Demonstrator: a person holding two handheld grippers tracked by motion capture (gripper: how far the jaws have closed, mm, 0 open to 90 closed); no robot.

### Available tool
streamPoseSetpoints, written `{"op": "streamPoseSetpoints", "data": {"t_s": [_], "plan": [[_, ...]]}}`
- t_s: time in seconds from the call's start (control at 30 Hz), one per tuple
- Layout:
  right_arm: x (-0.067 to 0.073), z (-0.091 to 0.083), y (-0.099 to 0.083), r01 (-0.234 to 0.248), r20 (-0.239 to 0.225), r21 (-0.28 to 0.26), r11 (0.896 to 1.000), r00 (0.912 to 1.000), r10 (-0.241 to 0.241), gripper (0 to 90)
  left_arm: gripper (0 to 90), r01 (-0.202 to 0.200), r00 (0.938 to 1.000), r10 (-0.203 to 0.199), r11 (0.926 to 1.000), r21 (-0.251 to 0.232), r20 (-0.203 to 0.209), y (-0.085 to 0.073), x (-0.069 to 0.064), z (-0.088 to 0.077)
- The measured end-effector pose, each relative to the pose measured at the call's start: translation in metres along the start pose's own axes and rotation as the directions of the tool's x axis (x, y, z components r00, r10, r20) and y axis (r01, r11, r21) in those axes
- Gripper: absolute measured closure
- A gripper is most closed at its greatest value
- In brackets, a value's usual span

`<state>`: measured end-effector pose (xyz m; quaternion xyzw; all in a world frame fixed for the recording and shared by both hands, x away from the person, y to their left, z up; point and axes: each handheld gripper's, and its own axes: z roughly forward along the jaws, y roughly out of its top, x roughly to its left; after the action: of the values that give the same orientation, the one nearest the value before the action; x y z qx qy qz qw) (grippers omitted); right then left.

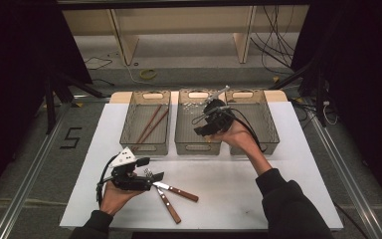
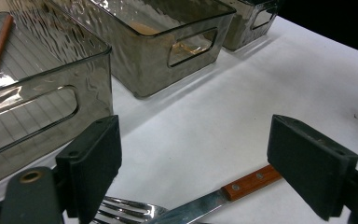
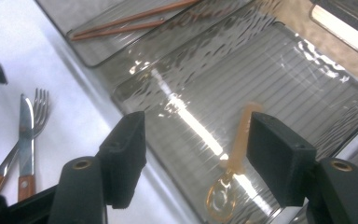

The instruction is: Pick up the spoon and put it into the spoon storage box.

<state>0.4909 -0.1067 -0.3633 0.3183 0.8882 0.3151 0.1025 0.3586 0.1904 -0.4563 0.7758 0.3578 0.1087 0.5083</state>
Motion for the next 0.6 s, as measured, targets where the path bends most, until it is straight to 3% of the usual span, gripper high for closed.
{"op": "streamPoseSetpoints", "data": {"t_s": [0.33, 0.6], "plan": [[0.015, -0.010, -0.025, 0.006, -0.055, -0.023, 1.000, 0.9984, -0.007, 35.7, 17.0, -0.026, 0.9997, 0.026, 0.9993, 0.028, 0.000, 0.002, -0.001, 0.000], [0.032, -0.015, -0.045, 0.031, -0.081, 0.010, 0.999, 0.9962, -0.031, 34.9, 17.1, -0.025, 0.9997, 0.025, 0.9992, 0.032, 0.001, 0.001, 0.000, -0.001]]}}
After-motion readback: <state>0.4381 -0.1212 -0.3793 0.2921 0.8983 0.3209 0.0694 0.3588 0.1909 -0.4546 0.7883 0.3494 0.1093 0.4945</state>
